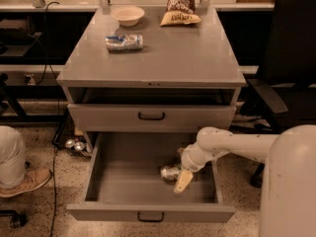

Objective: Pick 7up can from middle drawer and place on counter

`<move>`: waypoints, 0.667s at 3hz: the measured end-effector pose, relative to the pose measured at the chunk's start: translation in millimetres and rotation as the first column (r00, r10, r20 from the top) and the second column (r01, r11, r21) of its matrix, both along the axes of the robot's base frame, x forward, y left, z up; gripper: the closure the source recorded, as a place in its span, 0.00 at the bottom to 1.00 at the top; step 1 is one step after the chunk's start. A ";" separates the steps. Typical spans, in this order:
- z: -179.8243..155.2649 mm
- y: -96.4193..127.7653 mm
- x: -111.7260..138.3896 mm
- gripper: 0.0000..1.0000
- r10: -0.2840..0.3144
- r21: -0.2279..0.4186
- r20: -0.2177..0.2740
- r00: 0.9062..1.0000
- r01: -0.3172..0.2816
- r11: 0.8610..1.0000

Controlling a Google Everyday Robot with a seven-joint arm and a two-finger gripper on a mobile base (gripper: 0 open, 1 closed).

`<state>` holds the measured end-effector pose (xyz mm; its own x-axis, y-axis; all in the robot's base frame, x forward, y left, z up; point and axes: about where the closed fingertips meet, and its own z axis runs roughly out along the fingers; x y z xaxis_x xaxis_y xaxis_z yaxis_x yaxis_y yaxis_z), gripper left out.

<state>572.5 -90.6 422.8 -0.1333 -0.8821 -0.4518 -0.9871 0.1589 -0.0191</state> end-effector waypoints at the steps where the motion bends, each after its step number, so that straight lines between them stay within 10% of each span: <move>1: -47.1 -2.2 6.2 0.25 -0.029 0.001 -0.031 0.999 0.029 1.000; 2: -65.9 -6.1 6.3 0.47 -0.045 0.005 -0.048 0.998 0.046 0.999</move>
Offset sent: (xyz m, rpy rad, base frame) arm 0.0092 -0.0142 -0.0873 0.0122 0.0634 -0.0722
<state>578.7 -96.8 356.9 -0.1948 -0.8717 -0.4497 -0.9786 0.2036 0.0292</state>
